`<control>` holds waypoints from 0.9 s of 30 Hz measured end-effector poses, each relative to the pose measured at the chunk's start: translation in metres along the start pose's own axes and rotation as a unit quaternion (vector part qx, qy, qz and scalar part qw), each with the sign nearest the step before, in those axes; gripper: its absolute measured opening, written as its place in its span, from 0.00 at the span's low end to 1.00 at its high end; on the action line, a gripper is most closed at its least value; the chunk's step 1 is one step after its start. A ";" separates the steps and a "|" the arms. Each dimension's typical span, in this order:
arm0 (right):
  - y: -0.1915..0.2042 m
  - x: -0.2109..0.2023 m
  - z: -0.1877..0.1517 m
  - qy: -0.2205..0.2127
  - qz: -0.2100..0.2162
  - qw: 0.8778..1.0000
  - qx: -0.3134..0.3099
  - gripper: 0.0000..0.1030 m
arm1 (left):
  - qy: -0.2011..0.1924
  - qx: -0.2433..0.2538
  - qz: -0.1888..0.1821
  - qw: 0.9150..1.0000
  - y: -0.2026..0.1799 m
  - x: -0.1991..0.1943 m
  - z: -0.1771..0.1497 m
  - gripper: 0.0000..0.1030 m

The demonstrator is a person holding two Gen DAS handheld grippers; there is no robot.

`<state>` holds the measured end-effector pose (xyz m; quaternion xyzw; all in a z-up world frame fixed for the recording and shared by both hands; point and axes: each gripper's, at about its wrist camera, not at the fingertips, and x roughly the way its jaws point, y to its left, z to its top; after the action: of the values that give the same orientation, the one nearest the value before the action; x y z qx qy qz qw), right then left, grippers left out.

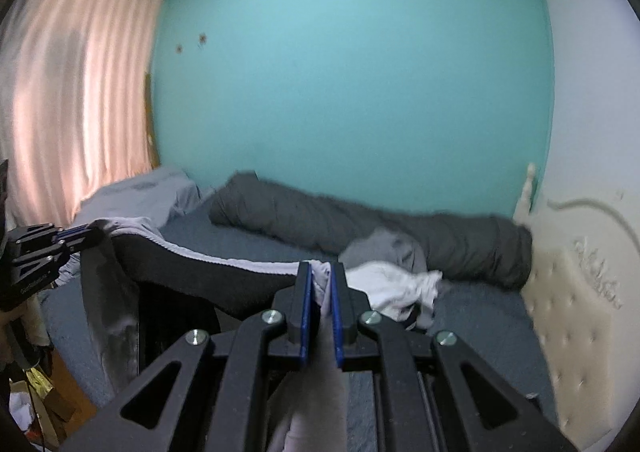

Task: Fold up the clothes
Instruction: 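Raise the grey jacket high with both tools, holding it up, then lower the grey jacket onto the bed with both tools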

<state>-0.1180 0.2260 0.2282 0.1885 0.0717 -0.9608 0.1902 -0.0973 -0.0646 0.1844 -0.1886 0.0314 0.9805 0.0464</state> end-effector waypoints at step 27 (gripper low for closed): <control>-0.060 0.402 -0.156 0.172 -0.012 0.984 0.043 0.08 | 0.188 -0.079 0.012 0.979 0.074 0.380 -0.162 0.01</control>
<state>-0.4335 0.1781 -0.0681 0.3583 0.0641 -0.9184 0.1549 -0.3964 -0.1213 -0.1044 -0.3720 -0.0361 0.9274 0.0124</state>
